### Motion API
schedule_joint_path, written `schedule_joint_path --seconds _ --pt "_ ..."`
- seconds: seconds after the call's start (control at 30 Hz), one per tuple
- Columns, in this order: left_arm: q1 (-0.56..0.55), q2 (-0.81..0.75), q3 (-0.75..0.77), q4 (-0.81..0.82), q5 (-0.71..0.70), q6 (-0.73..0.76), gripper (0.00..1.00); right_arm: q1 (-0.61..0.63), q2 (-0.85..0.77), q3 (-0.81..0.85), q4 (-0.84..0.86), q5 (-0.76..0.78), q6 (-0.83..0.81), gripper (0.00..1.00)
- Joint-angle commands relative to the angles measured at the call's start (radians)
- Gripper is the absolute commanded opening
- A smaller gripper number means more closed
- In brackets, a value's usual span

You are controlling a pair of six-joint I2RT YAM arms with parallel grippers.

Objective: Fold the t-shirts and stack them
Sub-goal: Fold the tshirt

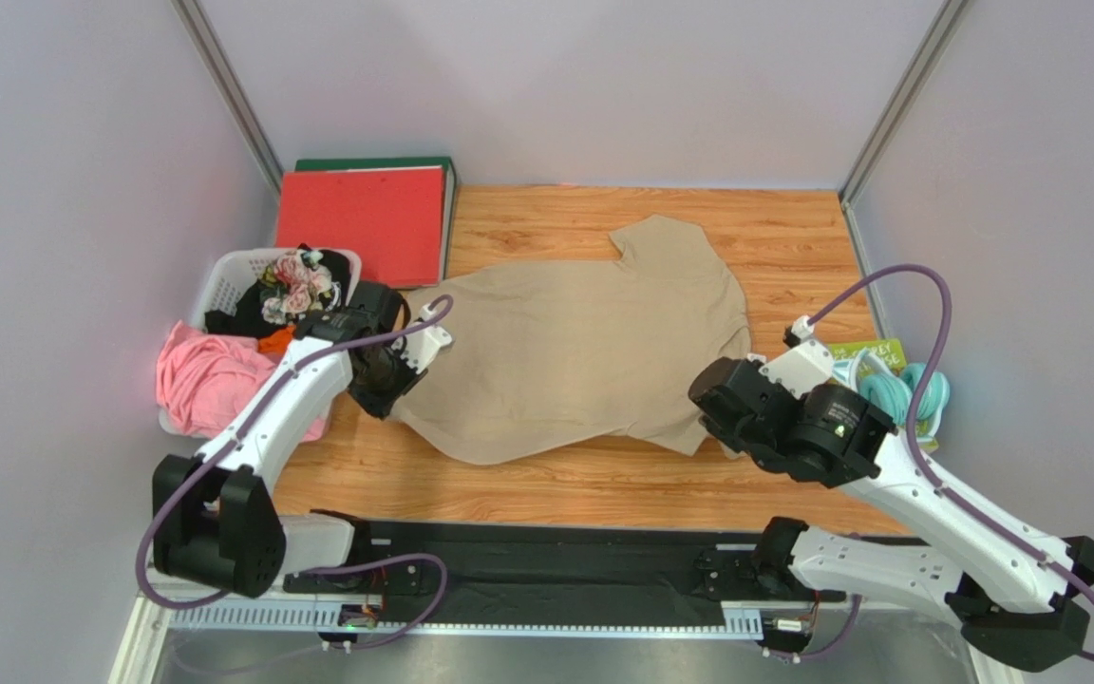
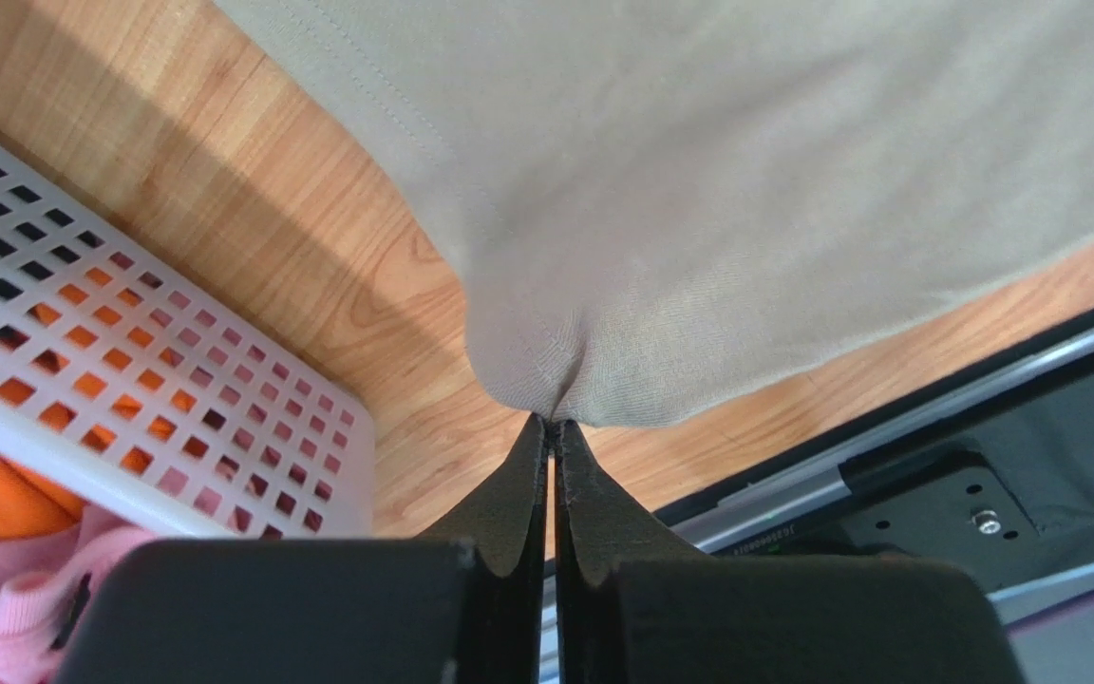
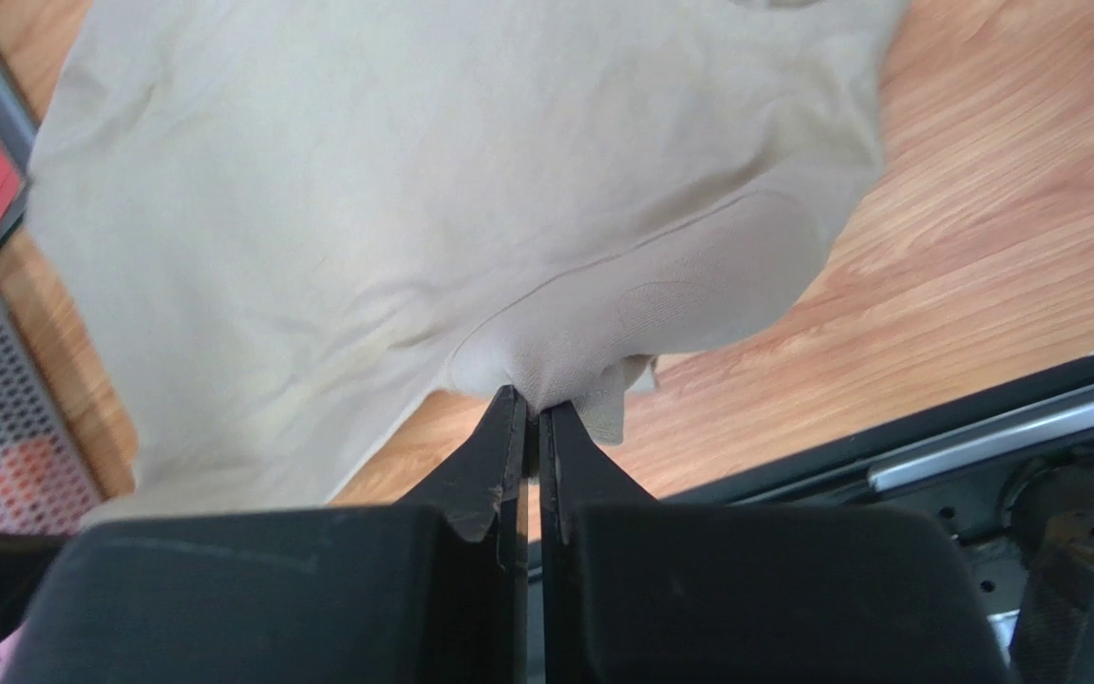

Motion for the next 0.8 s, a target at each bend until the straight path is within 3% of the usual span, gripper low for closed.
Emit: schedule_joint_path --seconds 0.0,0.3,0.77 --pt "0.029 0.104 0.063 0.082 -0.035 0.018 0.0 -0.095 0.04 0.034 -0.21 0.063 -0.169 0.0" --pt "0.045 0.27 0.168 0.148 -0.098 0.043 0.0 -0.31 0.091 0.008 0.002 -0.005 -0.372 0.0" --pt "0.049 0.406 0.251 0.211 -0.167 0.064 0.0 -0.404 0.307 0.096 0.244 -0.052 -0.565 0.0"
